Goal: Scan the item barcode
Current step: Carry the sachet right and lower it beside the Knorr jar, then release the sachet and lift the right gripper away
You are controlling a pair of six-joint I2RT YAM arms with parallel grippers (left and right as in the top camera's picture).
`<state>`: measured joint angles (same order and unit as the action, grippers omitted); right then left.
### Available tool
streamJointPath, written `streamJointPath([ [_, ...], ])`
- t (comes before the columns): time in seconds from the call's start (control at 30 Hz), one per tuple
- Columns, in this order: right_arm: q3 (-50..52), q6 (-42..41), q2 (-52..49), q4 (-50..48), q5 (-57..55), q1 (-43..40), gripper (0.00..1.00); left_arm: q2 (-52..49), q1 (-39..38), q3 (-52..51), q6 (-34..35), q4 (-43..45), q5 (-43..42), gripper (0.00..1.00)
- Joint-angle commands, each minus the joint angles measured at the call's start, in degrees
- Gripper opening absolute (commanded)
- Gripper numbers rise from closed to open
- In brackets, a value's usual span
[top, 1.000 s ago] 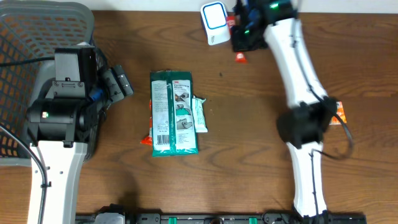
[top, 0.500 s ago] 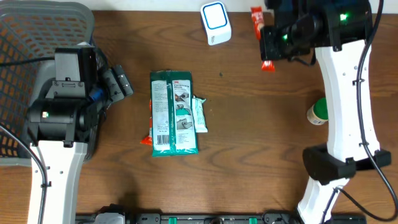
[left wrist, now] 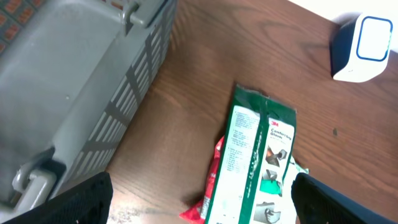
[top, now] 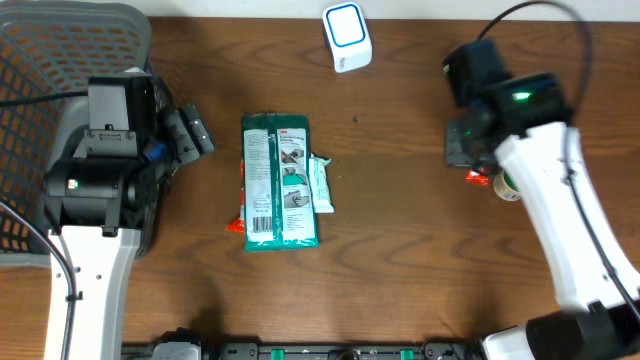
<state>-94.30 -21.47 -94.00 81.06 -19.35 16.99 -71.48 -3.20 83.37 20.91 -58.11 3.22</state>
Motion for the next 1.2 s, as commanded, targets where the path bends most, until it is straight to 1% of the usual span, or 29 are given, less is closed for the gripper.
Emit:
streamJointPath([
  [0.0, 10.4, 2.2, -1.8, -8.0, -10.2, -0.2, 0.01, 0.0, 0.2, 0.4, -0.7, -0.2, 0.5, 0.92],
  [0.17, 22.6, 3.3, -2.9, -24.3, -20.4, -1.0, 0.01, 0.0, 0.2, 0.4, -0.7, -0.2, 0.5, 0.91],
  [0.27, 27.0, 3.5, -2.9, -30.8, -22.4, -1.7, 0.01, 0.0, 0.2, 0.4, -0.7, -0.2, 0.5, 0.91],
  [0.4, 30.9, 3.9, -2.9, -37.3, -22.1, -2.2, 0.01, 0.0, 0.2, 0.4, -0.7, -0.2, 0.5, 0.91],
  [0.57, 36.0, 8.3, -2.9, -45.9, -21.9, -2.2, 0.01, 0.0, 0.2, 0.4, -0.7, -0.2, 0.5, 0.92],
  [0.67, 39.2, 9.0, -2.9, -50.4, -21.9, -2.6, 0.01, 0.0, 0.2, 0.4, -0.7, -0.2, 0.5, 0.91],
  [0.73, 40.7, 9.0, -2.9, -52.5, -21.9, -2.9, 0.01, 0.0, 0.2, 0.4, -0.7, -0.2, 0.5, 0.91],
  [0.87, 43.3, 11.6, -2.9, -56.5, -21.9, -3.9, 0.01, 0.0, 0.2, 0.4, -0.7, -0.2, 0.5, 0.91],
  [0.93, 44.3, 11.5, -2.9, -57.8, -21.9, -4.3, 0.02, 0.0, 0.2, 0.4, -0.7, -0.2, 0.5, 0.91],
  [0.97, 44.5, 11.5, -2.9, -58.2, -21.8, -4.6, 0.07, 0.0, 0.2, 0.4, -0.7, -0.2, 0.5, 0.91],
  [1.0, 44.5, 11.5, -2.9, -58.3, -21.2, -4.8, 0.13, 0.0, 0.2, 0.4, -0.7, -0.2, 0.5, 0.92],
  [1.07, 44.5, 11.5, -2.9, -58.6, -20.4, -5.0, 0.34, 0.0, 0.2, 0.4, -0.7, -0.2, 0.5, 0.92],
  [1.13, 44.5, 11.5, -2.9, -59.0, -20.4, -5.0, 0.59, 0.0, 0.2, 0.4, -0.7, -0.2, 0.5, 0.91],
  [1.17, 44.5, 11.5, -2.9, -59.2, -20.3, -5.0, 0.64, 0.0, 0.2, 0.4, -0.7, -0.2, 0.5, 0.91],
])
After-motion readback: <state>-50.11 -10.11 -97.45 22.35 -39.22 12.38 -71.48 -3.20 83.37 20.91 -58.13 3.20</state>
